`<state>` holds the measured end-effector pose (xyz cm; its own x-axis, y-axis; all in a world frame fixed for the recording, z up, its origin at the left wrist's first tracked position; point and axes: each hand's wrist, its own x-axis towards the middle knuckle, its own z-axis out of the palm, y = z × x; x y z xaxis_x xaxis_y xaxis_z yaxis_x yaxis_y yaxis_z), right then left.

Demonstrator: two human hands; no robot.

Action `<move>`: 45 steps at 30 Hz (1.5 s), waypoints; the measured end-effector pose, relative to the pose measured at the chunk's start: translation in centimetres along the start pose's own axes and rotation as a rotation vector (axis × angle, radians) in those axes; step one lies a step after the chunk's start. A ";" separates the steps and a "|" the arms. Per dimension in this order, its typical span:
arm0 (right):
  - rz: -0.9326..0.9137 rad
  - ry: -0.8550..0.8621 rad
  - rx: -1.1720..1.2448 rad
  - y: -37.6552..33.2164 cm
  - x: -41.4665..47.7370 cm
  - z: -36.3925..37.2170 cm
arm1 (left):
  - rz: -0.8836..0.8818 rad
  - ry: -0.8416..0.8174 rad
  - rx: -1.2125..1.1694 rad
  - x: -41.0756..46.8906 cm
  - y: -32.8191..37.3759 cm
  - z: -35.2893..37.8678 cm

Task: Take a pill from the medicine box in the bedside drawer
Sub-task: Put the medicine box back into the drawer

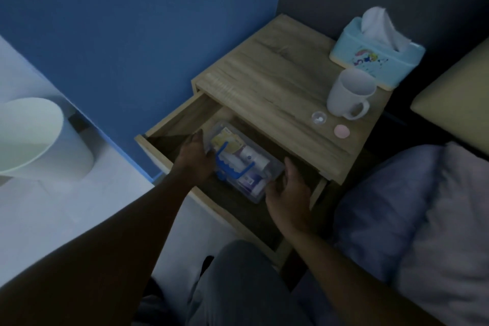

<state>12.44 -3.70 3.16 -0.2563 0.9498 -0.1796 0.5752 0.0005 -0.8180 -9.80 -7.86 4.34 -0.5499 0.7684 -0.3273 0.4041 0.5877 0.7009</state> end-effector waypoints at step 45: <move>-0.562 0.071 -0.723 5.7 6.7 -7.1 | -0.057 0.027 -0.714 -1.9 -0.5 10.7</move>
<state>19.56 4.85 1.16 -0.6110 0.7674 0.1943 0.7324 0.6411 -0.2293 -1.12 -6.86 -2.20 -0.5774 0.7296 -0.3664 -0.1979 0.3103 0.9298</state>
